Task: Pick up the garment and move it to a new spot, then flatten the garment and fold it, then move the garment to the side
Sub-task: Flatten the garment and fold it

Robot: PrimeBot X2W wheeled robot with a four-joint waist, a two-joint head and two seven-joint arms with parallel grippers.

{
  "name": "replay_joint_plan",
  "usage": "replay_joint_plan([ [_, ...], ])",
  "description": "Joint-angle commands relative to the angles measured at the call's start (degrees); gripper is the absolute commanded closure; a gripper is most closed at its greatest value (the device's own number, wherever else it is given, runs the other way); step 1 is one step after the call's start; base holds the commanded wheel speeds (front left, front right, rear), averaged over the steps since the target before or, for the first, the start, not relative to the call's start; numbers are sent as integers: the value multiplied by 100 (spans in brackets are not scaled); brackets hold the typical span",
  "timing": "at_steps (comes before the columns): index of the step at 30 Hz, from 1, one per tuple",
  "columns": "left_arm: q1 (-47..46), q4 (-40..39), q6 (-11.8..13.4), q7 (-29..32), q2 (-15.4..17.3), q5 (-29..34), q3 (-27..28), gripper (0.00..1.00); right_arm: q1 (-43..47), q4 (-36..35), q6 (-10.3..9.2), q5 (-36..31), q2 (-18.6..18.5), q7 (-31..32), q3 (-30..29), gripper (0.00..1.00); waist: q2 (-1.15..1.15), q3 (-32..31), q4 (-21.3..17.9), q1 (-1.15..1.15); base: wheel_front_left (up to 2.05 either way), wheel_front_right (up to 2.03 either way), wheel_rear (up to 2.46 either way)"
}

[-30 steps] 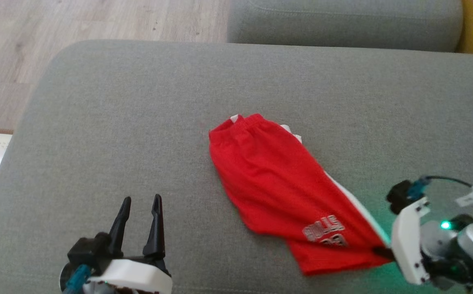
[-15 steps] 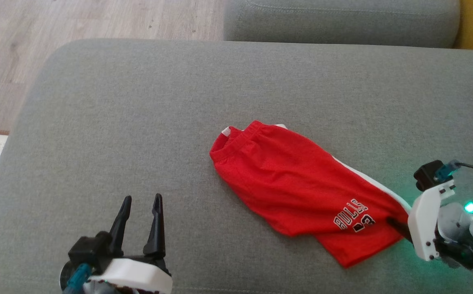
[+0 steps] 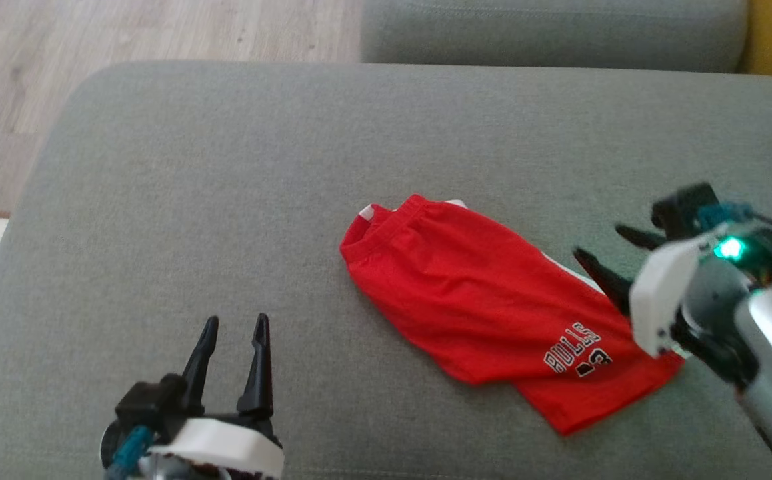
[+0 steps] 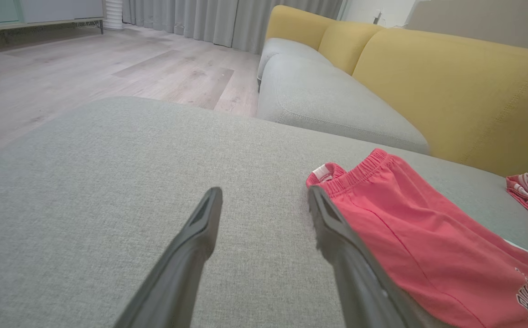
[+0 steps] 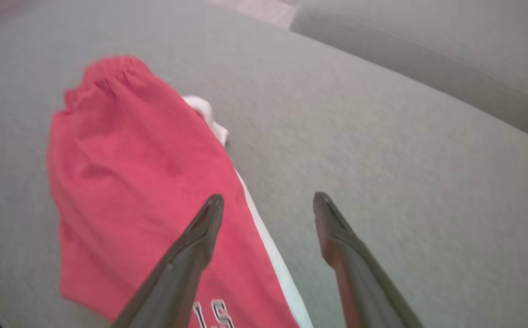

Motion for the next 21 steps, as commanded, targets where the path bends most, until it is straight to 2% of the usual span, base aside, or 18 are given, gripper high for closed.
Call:
replay_joint_plan([
  [1,-341,-175,-36,-70,-27,37,145,0,-273,-182,39,-62,-1,-84,-33,0,0,63,61,0,0,0,0],
  [5,-546,-183,-90,-70,-27,-30,-73,0,-865,18,39,-131,455,-360,273,0,0,331,377,0,0,0,0],
  [8,-694,-196,-61,-70,-27,-137,-242,0,-1243,276,39,-99,607,-502,593,0,0,527,629,0,0,0,0],
  [15,-928,-213,49,-70,-27,-396,-639,0,-1869,947,39,317,592,-464,1387,0,0,843,1135,0,0,0,0],
  [21,-984,-190,104,-70,-27,-467,-743,0,-2134,1198,39,905,432,-104,2094,0,0,896,1296,0,0,0,0],
])
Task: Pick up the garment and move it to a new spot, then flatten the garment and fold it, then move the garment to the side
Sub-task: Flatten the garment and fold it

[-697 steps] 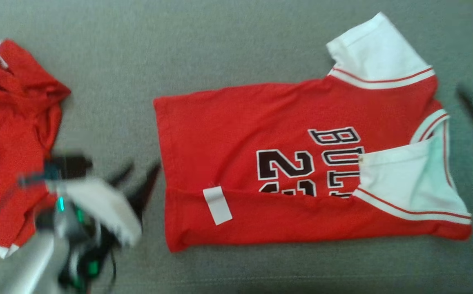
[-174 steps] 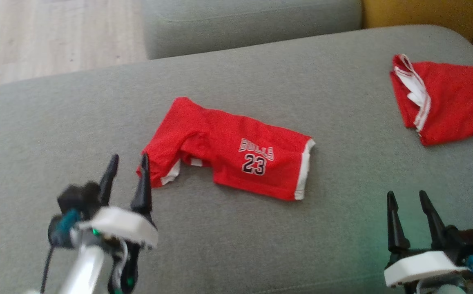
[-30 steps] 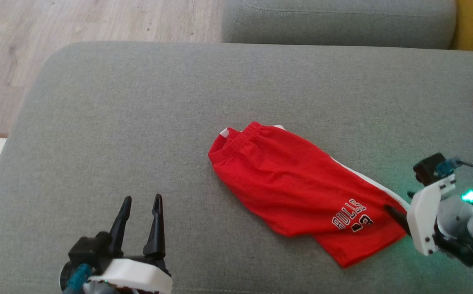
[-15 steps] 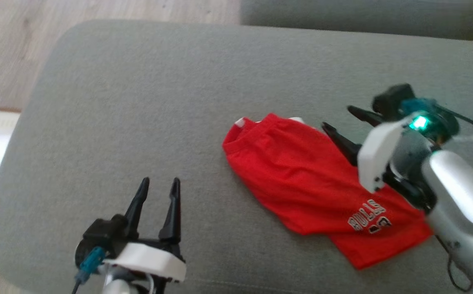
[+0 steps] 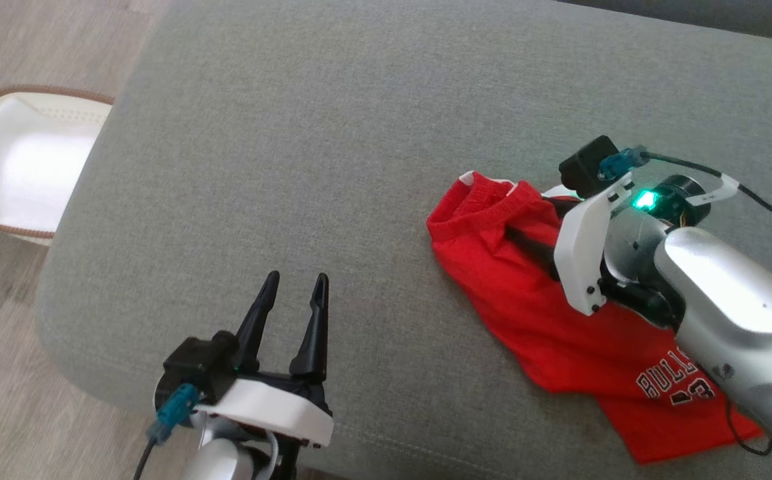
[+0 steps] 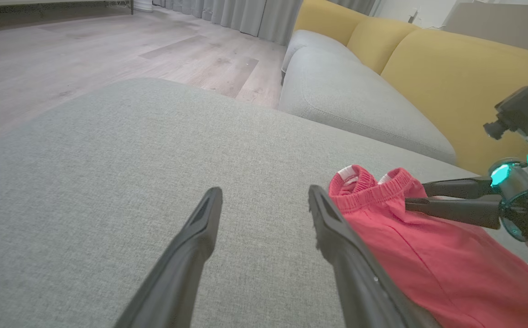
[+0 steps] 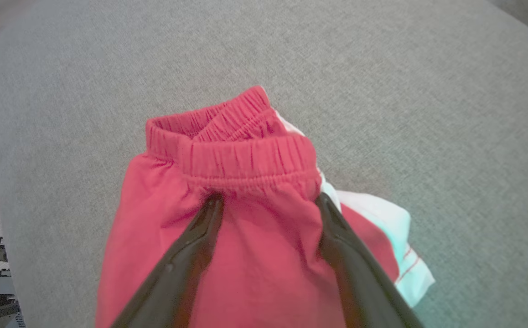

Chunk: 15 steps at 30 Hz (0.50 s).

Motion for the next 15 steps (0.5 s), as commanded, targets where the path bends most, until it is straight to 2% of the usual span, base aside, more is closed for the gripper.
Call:
replay_joint_plan([
  [1,-239,-179,29,-70,-14,-51,170,0,-234,-93,39,142,-75,7,104,42,0,34,51,0,0,0,0],
  [2,-249,-179,39,-70,-14,-55,175,0,-280,-48,39,217,-71,-58,104,100,0,31,53,0,0,0,0],
  [8,-255,-171,78,-70,-14,-49,232,0,-645,266,39,306,-87,-647,17,100,0,-50,-28,0,0,0,0],
  [15,-209,-165,66,-70,-14,-40,218,0,-1263,797,39,-9,-320,-1261,-250,100,0,-164,-210,0,0,0,0],
])
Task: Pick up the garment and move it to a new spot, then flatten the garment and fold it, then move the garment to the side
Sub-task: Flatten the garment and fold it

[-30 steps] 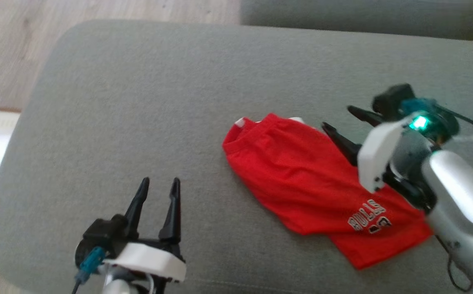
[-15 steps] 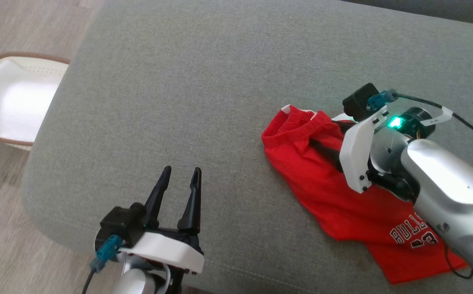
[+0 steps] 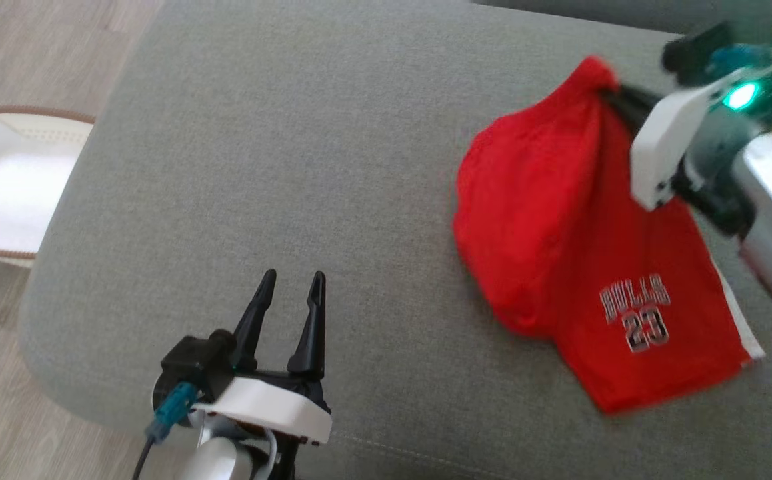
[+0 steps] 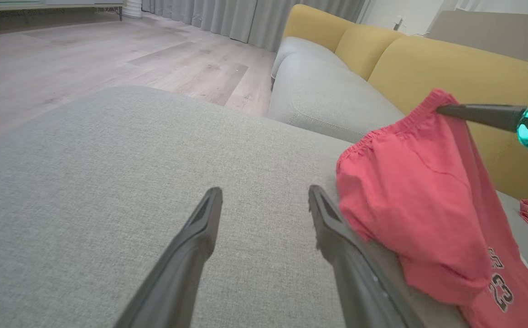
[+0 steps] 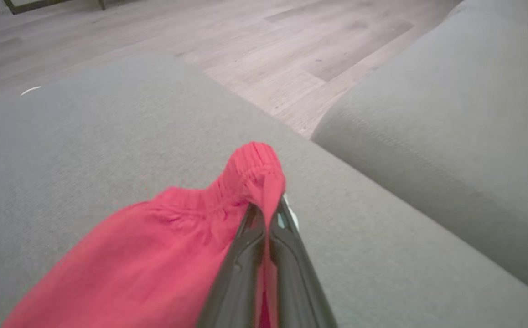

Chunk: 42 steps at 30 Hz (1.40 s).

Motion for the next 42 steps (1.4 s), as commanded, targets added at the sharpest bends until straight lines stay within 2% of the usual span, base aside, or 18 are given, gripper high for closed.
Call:
replay_joint_plan([
  [1,-183,-172,16,-70,-14,0,190,0,-222,-99,39,-67,-27,-104,-82,100,0,-26,-52,0,0,0,0],
  [8,-172,-173,19,-70,-14,7,170,0,-701,14,39,-337,-6,-352,-52,100,0,-82,-187,0,0,0,0],
  [13,-156,-182,14,-70,-14,30,202,0,-624,-235,39,-565,303,-186,359,100,0,-131,-244,0,0,0,0],
  [17,-110,-177,14,-70,-14,49,222,0,-121,-637,39,-650,682,95,822,100,0,-192,-277,0,0,0,0],
  [20,-64,-159,16,-70,-14,61,229,0,449,-782,39,-708,1107,266,912,100,0,-272,-298,0,0,0,0],
  [26,10,-124,18,-70,-14,90,229,0,1419,-607,39,-1404,1987,445,616,100,0,-485,-271,0,0,0,0],
  [29,40,-113,17,-70,-14,98,233,0,1782,-495,39,-1723,2304,502,481,100,0,-588,-225,0,0,0,0],
  [30,58,-106,20,-70,-14,101,239,0,1891,-477,39,-1770,2377,546,476,93,0,-615,-215,0,0,0,0],
  [31,73,-99,22,-70,-14,103,245,0,1981,-472,39,-1810,2432,574,470,63,0,-642,-204,0,0,0,0],
  [32,87,-90,22,-70,-14,103,249,0,2052,-495,39,-1842,2475,571,480,25,0,-665,-191,0,0,0,0],
  [33,100,-81,24,-70,-14,102,255,0,2115,-512,39,-1850,2506,579,481,0,0,-687,-180,0,0,0,0],
  [42,336,-57,59,-70,-14,140,420,0,2468,-974,39,-1883,2536,446,100,0,0,-936,-296,0,0,0,0],
])
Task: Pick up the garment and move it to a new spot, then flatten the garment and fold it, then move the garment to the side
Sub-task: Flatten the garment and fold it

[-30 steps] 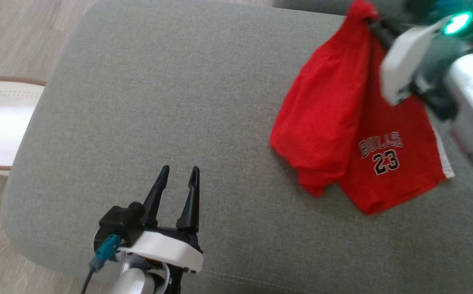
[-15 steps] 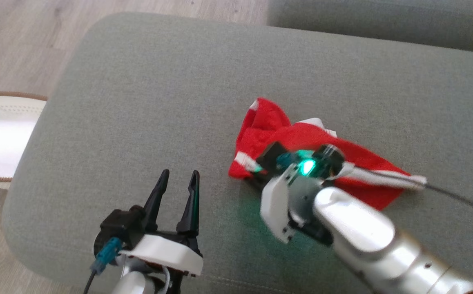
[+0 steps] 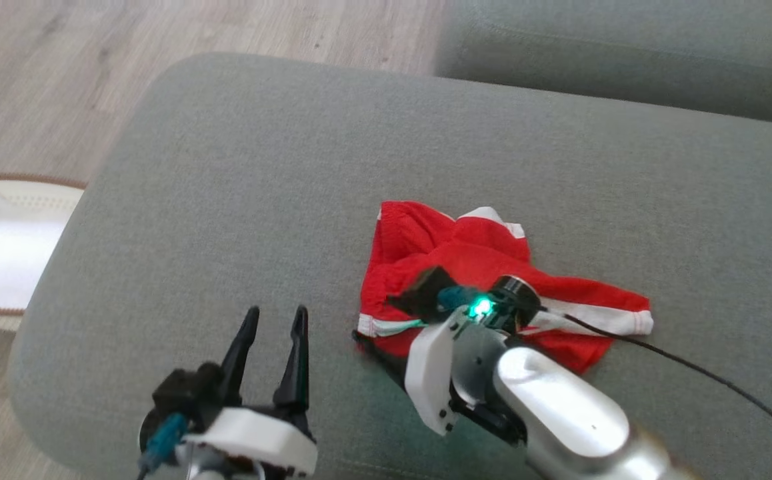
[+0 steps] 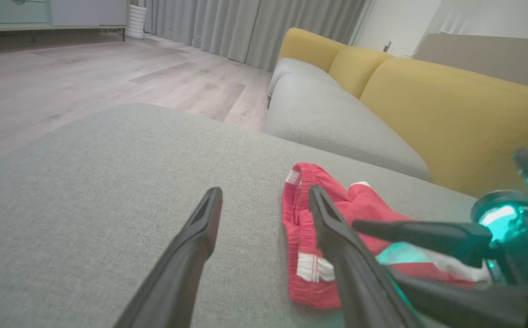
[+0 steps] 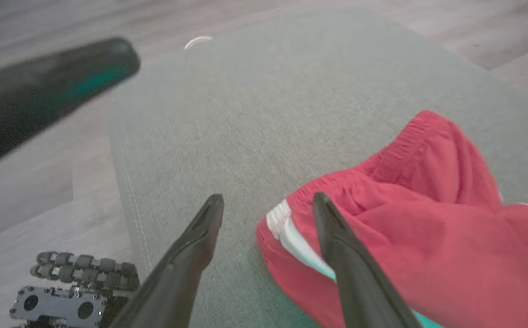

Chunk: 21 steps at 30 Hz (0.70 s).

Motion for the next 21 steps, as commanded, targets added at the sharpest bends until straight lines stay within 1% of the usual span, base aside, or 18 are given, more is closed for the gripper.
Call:
replay_joint_plan([
  [1,-58,-164,18,-70,-15,51,222,0,48,-218,39,-33,65,-71,-61,0,0,-63,-66,0,0,0,0],
  [5,80,-173,-9,-70,-15,136,346,0,396,-762,39,-323,-203,-366,-693,0,0,-188,-262,0,0,0,0],
  [8,172,-170,-46,-70,-15,207,419,0,792,-1214,39,-674,-379,-793,-1306,0,0,-294,-414,0,0,0,0],
  [13,263,-147,-118,-70,-15,322,537,0,1629,-1747,39,-1271,-441,-1697,-2679,0,0,-328,-665,0,0,0,0],
  [14,267,-123,-142,-70,-15,345,546,0,1799,-1789,39,-1418,-436,-1872,-2950,0,0,-333,-699,0,0,0,0],
  [17,275,-70,-178,-70,-15,392,614,0,2292,-1800,39,-1662,-262,-2341,-3765,0,0,-329,-806,0,0,0,0],
  [21,286,5,-219,-70,-15,448,712,0,2755,-1633,39,-1856,-17,-2833,-4616,0,0,-318,-915,0,0,0,0],
])
